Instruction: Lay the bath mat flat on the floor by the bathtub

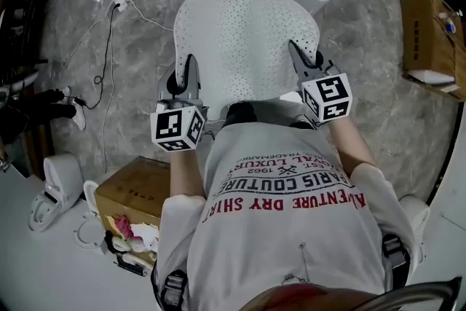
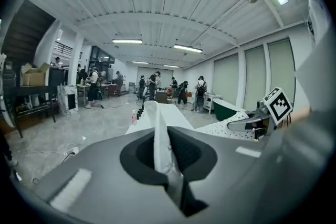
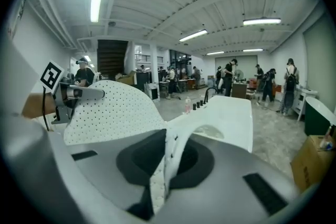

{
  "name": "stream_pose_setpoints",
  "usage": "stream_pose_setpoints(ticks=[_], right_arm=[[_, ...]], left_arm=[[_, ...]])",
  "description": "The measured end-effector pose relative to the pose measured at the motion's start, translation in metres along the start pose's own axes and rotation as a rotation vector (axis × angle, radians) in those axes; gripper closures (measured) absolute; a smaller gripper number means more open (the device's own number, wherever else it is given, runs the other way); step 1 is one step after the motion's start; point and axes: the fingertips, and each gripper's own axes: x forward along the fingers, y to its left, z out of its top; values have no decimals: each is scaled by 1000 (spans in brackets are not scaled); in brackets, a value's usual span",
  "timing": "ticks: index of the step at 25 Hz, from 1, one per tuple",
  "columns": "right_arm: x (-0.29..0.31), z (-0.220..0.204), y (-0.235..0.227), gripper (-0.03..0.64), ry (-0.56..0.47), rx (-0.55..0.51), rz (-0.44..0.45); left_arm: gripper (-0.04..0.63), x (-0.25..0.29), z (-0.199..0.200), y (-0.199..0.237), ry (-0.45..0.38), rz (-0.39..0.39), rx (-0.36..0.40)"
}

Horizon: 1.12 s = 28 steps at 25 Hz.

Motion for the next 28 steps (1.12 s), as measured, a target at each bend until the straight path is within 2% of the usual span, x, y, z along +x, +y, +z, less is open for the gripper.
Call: stream_pose_setpoints(ticks=[5,9,15,21,28], right_arm=[[32,-6,7,601,26,34,-96],[43,-27,12,601,92,67,-177],[66,-64,3,601,153,78,-192],[89,-134,-12,601,190,103,-200],[135,-235,-46,601,193,105,-217]], left_arm=[[577,29,-11,46,15,-72,29],[577,53,-33,66,71,-156,45],[576,86,-69,71,100,-190,67],[577,119,-133,65,102,-209,121],[575,171,-235,67,110,-206,171]])
